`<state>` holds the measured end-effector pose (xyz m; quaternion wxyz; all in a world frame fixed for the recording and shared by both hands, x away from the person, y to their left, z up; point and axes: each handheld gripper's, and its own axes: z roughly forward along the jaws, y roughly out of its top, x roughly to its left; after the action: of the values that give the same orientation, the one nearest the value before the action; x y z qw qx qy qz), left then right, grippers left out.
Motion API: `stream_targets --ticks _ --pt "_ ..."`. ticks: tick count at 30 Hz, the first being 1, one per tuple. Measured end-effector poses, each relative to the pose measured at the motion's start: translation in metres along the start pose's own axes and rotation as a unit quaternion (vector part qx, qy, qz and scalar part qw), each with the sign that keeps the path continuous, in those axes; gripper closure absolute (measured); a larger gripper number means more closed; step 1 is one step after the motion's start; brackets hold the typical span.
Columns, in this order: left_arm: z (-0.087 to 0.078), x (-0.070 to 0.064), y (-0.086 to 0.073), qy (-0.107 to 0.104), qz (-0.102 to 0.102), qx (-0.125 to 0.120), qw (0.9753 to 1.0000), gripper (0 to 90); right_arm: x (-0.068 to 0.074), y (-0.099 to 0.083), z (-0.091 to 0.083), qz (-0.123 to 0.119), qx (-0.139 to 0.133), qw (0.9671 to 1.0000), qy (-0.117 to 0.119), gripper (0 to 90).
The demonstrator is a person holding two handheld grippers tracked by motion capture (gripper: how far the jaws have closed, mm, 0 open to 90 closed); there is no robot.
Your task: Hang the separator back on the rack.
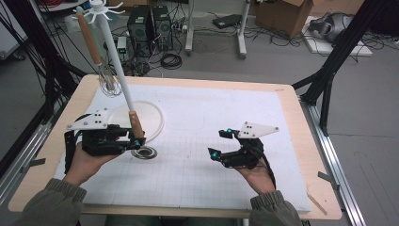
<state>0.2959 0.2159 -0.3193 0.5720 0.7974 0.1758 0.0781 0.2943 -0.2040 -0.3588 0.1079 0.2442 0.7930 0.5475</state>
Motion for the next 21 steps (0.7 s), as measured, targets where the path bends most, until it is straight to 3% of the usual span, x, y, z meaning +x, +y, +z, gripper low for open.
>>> stream_targets --ticks 9,21 --pt "-0.013 0.007 0.012 0.015 -0.007 -0.010 0.9998 71.6 -0.007 -0.029 -0.007 0.021 0.011 0.9995 -0.020 22.4" --pt "-0.031 0.028 0.040 0.035 -0.021 -0.025 0.9989 71.7 -0.007 -0.037 -0.007 0.018 0.026 0.9989 -0.033 21.3"
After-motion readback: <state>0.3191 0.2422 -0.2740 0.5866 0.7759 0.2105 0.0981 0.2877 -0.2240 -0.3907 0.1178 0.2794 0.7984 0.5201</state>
